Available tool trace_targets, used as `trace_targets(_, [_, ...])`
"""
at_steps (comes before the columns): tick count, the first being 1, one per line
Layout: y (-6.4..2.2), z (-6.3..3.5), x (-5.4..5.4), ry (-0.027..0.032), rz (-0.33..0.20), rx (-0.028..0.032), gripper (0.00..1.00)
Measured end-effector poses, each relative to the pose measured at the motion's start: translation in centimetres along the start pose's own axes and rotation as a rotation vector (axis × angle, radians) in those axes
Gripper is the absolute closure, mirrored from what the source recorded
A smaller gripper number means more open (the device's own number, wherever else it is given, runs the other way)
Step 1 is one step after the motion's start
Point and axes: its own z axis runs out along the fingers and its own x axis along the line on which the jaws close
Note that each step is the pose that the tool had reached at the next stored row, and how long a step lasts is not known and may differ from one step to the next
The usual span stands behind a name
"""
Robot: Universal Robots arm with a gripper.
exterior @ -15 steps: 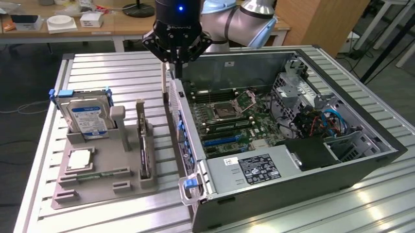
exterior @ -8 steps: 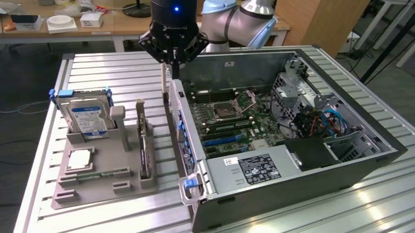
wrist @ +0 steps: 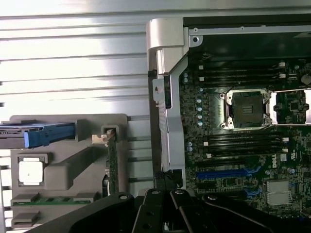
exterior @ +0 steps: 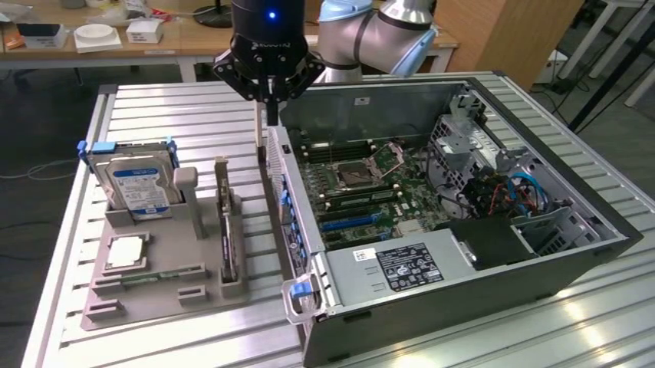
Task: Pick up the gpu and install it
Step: 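Reach for the gpu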
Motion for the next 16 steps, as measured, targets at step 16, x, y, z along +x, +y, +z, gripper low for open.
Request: trace_targets(16, [-0.10, 0.16, 1.2, 0.0000, 0.000, 0.0000, 0.89])
